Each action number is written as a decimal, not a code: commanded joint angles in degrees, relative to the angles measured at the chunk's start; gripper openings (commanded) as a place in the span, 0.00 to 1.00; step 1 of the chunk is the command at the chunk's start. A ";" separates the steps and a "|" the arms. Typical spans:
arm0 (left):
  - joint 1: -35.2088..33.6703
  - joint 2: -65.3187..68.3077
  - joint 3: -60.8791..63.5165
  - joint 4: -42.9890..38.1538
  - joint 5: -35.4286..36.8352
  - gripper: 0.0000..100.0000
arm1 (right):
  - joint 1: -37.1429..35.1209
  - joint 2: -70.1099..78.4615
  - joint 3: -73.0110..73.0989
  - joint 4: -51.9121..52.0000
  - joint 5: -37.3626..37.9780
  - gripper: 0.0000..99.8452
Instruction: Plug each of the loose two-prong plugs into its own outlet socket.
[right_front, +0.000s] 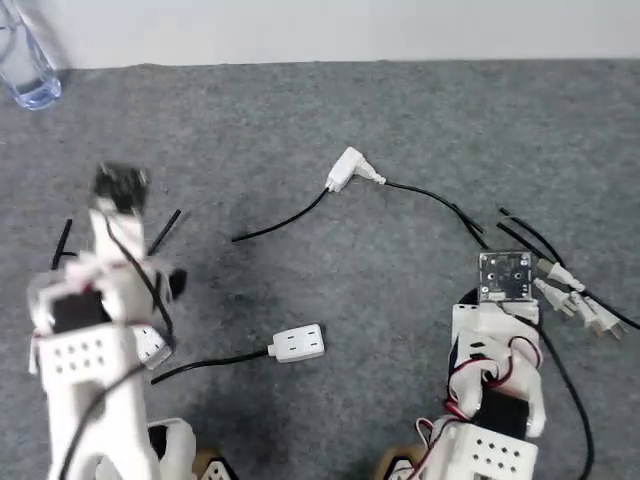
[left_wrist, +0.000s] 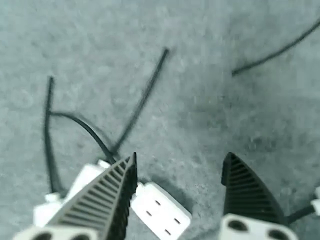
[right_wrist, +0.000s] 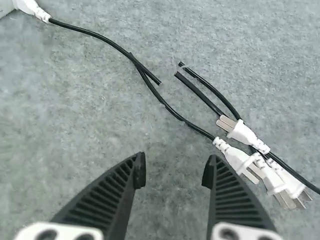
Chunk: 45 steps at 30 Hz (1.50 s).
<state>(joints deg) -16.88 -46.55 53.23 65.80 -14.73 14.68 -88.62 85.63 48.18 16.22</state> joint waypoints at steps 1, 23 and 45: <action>-0.09 -8.79 11.38 -5.71 -0.62 0.25 | 0.48 -0.22 -8.09 3.82 0.62 0.19; 0.26 -15.21 28.70 -16.26 -0.35 0.25 | 7.52 44.79 -69.10 30.99 13.98 0.18; 0.44 -15.21 29.49 -18.46 -0.35 0.25 | 18.51 96.92 -70.59 10.59 40.62 0.18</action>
<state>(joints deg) -16.88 -60.97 82.68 49.54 -14.81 31.47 6.51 18.37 61.54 54.46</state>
